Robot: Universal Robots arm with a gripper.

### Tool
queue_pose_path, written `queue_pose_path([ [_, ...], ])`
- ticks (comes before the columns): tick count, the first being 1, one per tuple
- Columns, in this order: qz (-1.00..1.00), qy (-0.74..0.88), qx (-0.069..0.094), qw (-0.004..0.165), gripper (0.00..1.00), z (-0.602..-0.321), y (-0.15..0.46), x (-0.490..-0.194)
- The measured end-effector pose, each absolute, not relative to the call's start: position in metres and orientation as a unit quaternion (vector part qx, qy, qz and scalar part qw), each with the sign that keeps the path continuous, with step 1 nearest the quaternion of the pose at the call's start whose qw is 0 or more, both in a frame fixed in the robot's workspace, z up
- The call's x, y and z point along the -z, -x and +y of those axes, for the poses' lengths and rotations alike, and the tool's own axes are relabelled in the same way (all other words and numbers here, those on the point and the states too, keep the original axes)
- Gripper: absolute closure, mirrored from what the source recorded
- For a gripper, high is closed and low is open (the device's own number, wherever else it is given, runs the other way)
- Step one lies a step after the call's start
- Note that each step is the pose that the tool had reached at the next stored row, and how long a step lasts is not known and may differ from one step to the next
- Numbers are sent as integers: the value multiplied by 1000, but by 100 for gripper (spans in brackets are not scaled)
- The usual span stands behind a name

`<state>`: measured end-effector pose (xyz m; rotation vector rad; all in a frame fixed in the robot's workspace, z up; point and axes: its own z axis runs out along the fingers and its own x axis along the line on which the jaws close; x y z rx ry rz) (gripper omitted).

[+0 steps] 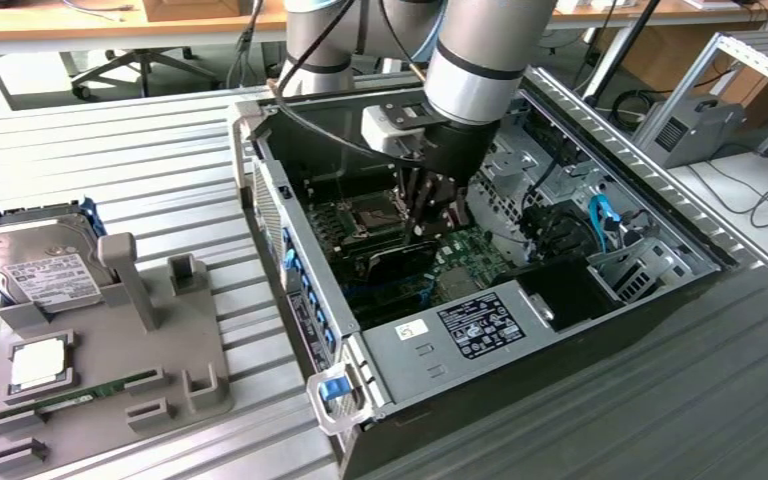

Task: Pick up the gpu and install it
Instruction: 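Insert the gpu into the slot, then press down on the gpu until it lock into place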

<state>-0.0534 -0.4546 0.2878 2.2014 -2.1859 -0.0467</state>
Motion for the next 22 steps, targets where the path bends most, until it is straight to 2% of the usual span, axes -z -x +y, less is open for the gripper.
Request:
queue_pose_path([
  [1,-704,-709,20,24,89,-455,33,-288],
  [14,-704,-709,20,24,89,-451,80,-285],
  [22,-704,-709,20,24,89,-450,81,-277],
])
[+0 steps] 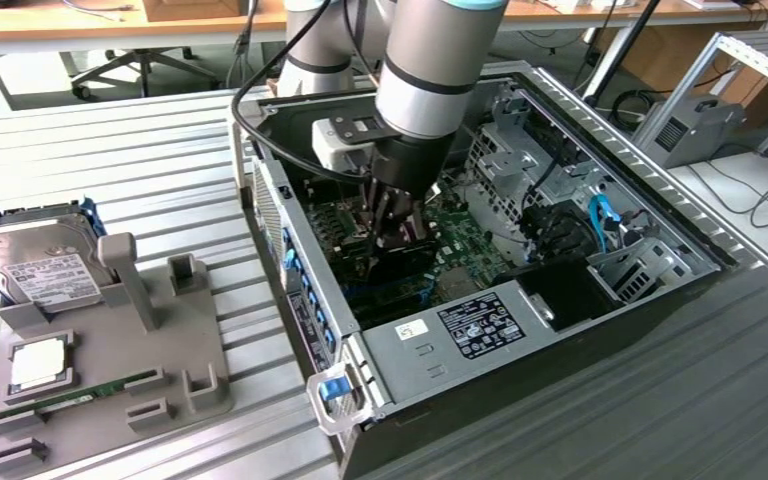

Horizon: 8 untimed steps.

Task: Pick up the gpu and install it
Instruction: 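Press down on the gpu until it lock into place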

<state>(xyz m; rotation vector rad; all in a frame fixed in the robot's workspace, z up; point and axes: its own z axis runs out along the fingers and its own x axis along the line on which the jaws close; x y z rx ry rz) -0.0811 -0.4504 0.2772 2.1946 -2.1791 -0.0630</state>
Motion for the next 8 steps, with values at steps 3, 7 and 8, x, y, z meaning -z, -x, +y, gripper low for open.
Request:
queue_pose_path([
  [3,-704,-709,20,24,89,-450,81,-275],
  [7,-704,-709,20,24,89,-450,81,-272],
  [8,-704,-709,20,24,89,-450,81,-271],
])
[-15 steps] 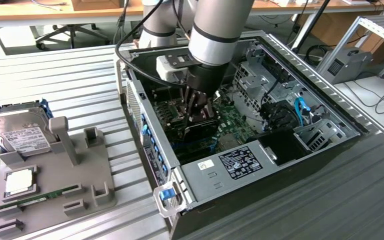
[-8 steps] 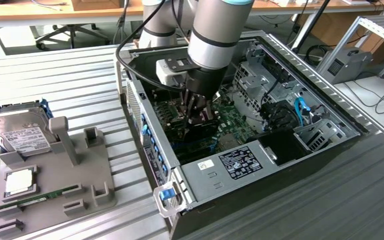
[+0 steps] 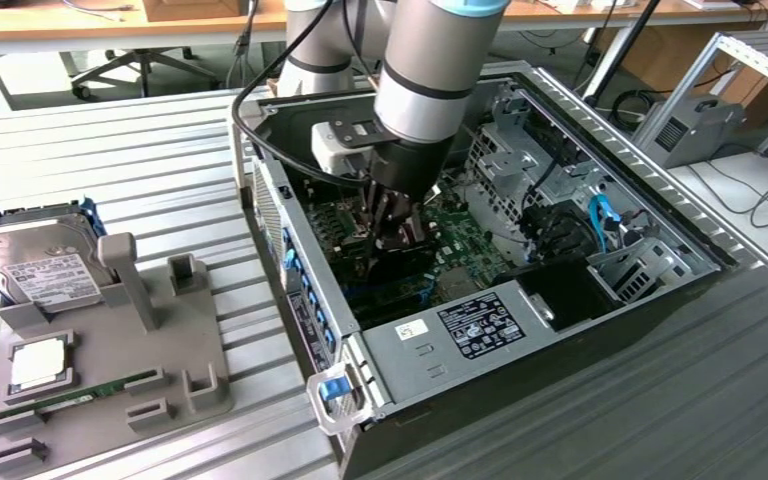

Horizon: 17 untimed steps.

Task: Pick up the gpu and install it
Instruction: 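Press down on the gpu until it lock into place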

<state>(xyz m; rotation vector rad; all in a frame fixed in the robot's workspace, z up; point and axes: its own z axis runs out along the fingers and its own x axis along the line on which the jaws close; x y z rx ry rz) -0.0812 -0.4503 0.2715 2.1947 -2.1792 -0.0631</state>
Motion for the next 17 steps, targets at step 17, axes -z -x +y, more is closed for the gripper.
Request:
queue_pose_path([
  [17,-704,-709,19,25,89,-452,82,-270],
])
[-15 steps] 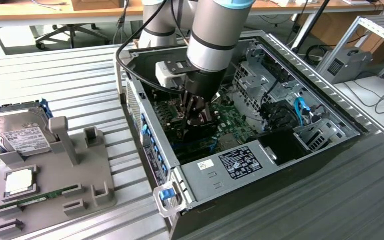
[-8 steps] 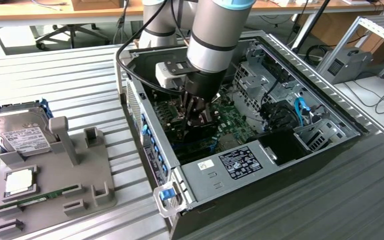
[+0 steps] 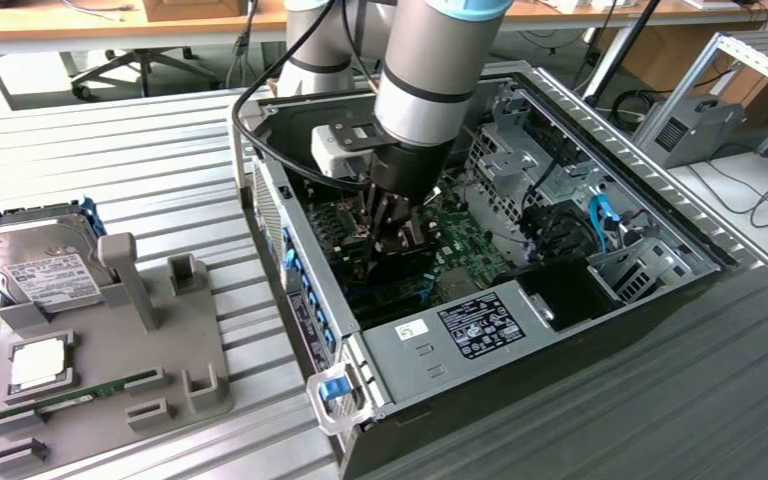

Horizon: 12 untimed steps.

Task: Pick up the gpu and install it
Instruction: 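Press down on the gpu until it lock into place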

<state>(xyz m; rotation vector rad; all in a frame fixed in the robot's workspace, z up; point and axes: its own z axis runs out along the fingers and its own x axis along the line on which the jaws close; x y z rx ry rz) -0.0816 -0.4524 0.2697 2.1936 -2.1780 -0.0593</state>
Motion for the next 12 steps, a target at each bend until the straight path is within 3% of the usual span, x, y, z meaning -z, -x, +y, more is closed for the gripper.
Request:
queue_pose_path([
  [4,-704,-709,17,27,89,-452,81,-287],
  [12,-705,-709,16,29,89,-452,59,-290],
])
